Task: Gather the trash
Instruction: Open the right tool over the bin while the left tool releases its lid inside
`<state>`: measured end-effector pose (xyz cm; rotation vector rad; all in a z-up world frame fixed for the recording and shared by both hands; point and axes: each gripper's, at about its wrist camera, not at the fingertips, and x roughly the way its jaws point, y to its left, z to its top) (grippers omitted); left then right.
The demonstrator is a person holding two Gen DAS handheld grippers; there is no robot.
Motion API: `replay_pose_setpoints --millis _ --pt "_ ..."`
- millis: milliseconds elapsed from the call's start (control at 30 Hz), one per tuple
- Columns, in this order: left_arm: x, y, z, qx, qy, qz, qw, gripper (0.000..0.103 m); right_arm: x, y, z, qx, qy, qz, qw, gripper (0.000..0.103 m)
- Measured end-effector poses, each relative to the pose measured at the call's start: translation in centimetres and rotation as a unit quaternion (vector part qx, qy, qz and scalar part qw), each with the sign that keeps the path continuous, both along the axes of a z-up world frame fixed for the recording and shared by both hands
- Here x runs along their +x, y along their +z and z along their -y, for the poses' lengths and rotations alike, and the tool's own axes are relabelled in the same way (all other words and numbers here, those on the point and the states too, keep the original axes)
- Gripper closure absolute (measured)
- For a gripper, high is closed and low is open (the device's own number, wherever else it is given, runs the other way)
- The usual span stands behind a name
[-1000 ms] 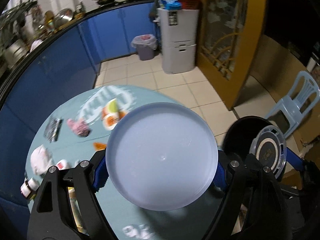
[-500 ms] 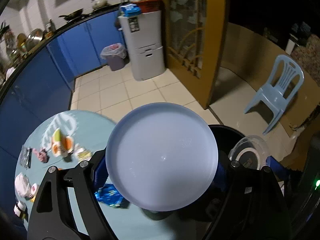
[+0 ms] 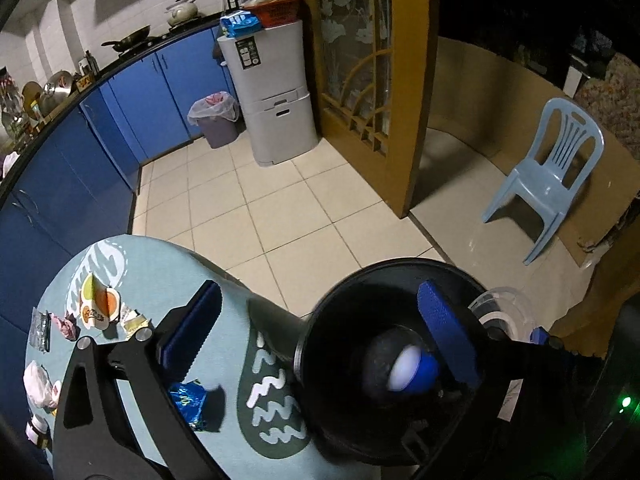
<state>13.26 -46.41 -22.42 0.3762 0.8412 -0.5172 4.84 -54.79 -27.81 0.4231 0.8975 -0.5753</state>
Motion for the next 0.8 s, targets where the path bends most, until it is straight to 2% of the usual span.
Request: replay_pose_setpoints --millis 267,800 --pt "1.1 -0.2 -1.8 0.000 0.023 -0.011 0.9997 0.006 0.6 -0.1 -0.5 0.008 0.010 0.001 1.000 0.017" --pt "1.8 0.1 -3.8 0.005 0.050 -0.004 0.9987 0.006 2.2 -0.7 -1.6 0.035 0.042 0.009 0.998 0.016"
